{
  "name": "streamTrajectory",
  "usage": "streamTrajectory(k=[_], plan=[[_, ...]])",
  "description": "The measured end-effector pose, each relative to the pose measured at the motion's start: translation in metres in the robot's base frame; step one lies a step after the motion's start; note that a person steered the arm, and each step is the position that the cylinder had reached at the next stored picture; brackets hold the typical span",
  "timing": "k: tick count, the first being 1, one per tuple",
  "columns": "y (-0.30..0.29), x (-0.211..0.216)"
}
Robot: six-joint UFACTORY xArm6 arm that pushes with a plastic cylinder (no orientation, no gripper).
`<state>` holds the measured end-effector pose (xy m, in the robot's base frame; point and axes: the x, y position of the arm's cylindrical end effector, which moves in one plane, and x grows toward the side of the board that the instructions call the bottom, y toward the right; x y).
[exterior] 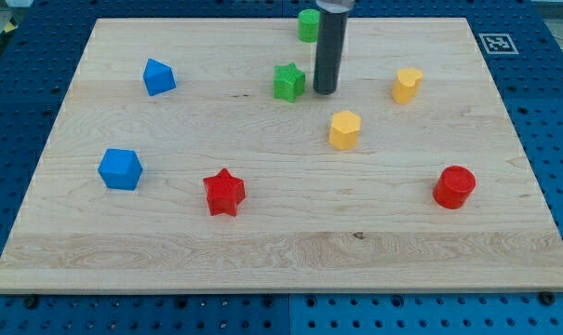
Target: Push the green star close to the blue triangle
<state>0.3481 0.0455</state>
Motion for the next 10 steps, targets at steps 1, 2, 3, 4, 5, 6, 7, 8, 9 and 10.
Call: streamTrajectory(k=[1,2,3,4,5,6,7,8,9,10], plan=[[-0.030,-0.005],[-0.031,-0.005],[-0.031,-0.005],[-0.033,-0.008],[-0.033,-0.008],[-0.040,-0.008],[-0.046,-0.009],[-0.059,-0.017],[-0.060,-0.009],[-0.066,0.007]])
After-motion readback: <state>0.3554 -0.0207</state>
